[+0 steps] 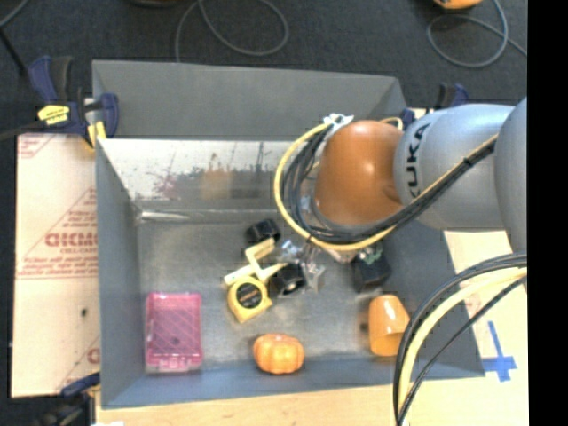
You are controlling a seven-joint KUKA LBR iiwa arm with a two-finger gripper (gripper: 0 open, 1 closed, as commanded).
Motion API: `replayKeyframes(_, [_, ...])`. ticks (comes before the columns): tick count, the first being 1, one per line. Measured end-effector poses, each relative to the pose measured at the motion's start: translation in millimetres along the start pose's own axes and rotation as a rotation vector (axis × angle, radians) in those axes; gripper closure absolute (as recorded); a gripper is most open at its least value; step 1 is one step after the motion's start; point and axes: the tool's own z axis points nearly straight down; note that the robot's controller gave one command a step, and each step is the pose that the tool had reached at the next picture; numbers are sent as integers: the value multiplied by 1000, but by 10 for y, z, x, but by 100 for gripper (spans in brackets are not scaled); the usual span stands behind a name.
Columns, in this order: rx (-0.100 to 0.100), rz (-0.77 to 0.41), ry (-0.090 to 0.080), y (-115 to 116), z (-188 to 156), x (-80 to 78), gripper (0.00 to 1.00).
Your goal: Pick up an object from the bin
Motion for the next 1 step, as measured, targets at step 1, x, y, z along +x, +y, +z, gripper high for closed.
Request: replayKeyframes(1, [-3,1,4,6,-205,6,100])
